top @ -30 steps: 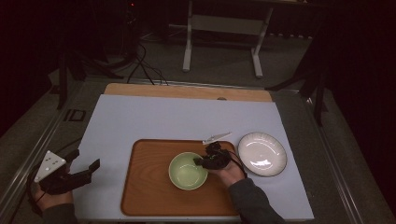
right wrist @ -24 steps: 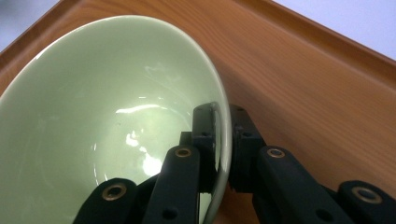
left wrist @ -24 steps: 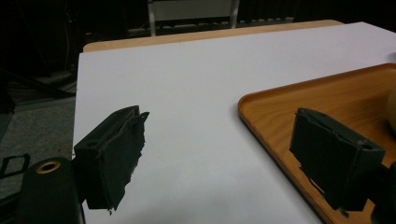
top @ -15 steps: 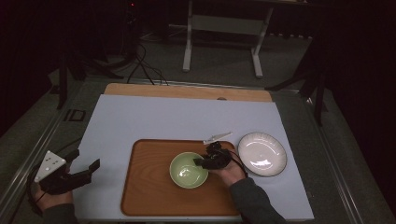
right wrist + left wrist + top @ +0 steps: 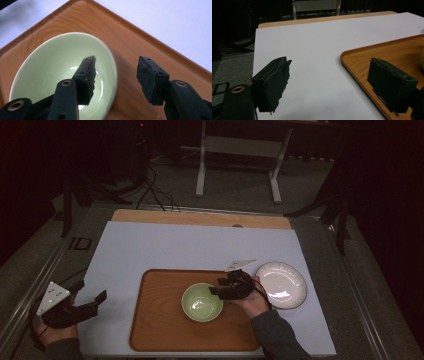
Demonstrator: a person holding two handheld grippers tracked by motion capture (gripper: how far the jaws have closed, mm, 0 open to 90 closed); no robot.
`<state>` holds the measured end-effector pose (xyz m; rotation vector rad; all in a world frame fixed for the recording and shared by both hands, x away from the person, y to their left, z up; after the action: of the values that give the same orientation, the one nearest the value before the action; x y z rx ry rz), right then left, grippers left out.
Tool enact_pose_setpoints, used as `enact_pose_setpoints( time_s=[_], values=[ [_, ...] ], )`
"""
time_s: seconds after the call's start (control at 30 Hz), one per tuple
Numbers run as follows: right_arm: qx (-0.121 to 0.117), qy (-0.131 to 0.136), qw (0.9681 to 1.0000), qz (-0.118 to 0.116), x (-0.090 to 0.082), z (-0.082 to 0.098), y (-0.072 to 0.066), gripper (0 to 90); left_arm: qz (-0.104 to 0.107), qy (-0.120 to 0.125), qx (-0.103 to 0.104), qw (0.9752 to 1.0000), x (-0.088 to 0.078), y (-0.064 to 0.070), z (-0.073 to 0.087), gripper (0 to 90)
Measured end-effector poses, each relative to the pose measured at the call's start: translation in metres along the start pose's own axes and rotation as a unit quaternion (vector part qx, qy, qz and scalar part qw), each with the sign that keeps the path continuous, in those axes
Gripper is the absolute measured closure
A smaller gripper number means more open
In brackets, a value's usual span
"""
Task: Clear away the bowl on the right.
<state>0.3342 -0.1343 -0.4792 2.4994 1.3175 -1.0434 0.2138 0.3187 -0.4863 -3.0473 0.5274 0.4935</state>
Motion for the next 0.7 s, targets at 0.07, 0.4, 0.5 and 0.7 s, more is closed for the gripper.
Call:
enact_pose_setpoints(
  time_s=[0.07,0.4,0.5,0.7],
  values=[
    [-0.001,0.005,1.0000,0.005,-0.004,0.000,0.002,45.5,0.000,0.000,0.000,1.0000,0.000,0.000,0.000,17.3],
    [0.004,0.040,0.9987,0.032,-0.028,-0.002,0.013,38.8,-0.001,0.000,-0.001,1.0000,0.000,0.000,0.000,17.3],
    [0.004,0.052,0.9978,0.042,-0.036,-0.002,0.016,37.2,-0.002,0.001,-0.001,1.0000,0.000,0.000,0.000,17.3],
    [0.000,0.074,0.9940,0.080,-0.051,0.002,0.024,34.2,-0.004,0.001,-0.001,1.0000,0.000,0.000,0.000,17.3]
  ],
)
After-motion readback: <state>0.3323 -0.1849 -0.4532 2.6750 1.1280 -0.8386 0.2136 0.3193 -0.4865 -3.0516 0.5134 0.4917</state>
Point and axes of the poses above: each handheld gripper's, and its own axes: x roughly forward along the jaws, z roughly out of its underside, y roughly to its right, the point moved 1 cm from there along x, roughly forward along the jaws, and after that the axes turned 5 degrees about y, right-handed, at the moved point
